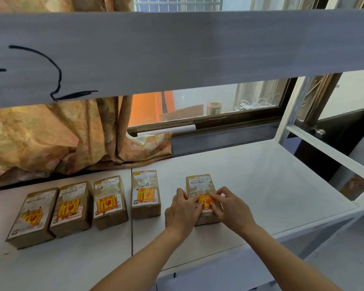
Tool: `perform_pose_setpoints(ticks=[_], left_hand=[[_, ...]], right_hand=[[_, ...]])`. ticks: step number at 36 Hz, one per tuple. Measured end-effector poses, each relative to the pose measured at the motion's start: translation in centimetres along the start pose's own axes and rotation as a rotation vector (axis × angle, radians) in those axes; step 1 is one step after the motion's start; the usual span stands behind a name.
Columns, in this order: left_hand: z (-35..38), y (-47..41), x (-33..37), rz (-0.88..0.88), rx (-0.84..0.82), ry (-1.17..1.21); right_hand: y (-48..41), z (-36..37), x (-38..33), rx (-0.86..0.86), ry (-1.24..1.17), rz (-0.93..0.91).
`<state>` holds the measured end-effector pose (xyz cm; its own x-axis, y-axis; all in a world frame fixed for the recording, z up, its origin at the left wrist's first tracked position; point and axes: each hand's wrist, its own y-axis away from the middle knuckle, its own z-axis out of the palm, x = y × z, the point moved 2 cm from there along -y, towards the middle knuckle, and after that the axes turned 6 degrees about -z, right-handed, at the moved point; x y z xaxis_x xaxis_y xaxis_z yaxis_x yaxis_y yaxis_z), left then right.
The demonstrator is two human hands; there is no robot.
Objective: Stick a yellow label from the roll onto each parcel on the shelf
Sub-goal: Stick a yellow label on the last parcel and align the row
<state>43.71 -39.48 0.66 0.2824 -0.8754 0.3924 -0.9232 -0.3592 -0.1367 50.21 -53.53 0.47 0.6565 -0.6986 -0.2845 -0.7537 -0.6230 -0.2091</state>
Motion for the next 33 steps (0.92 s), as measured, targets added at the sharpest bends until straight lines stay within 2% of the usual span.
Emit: perform_pose_setpoints(ticks=[12, 18, 33], left_hand=[[0.4, 0.0, -0.2, -0.076, -0.080, 0.093], [0.5, 0.1, -0.1, -0.085, -0.082, 0.102], [0.2, 0.1, -0.2, -0.077, -0.125, 0.095]], right_hand=[[0.9, 0.9, -0.1, 0.019, -0.048, 0.027], [1.6, 0.7, -0.1, 0.088, -0.112, 0.086], [1.5, 0.4, -0.1, 0.080, -0.161, 0.152]])
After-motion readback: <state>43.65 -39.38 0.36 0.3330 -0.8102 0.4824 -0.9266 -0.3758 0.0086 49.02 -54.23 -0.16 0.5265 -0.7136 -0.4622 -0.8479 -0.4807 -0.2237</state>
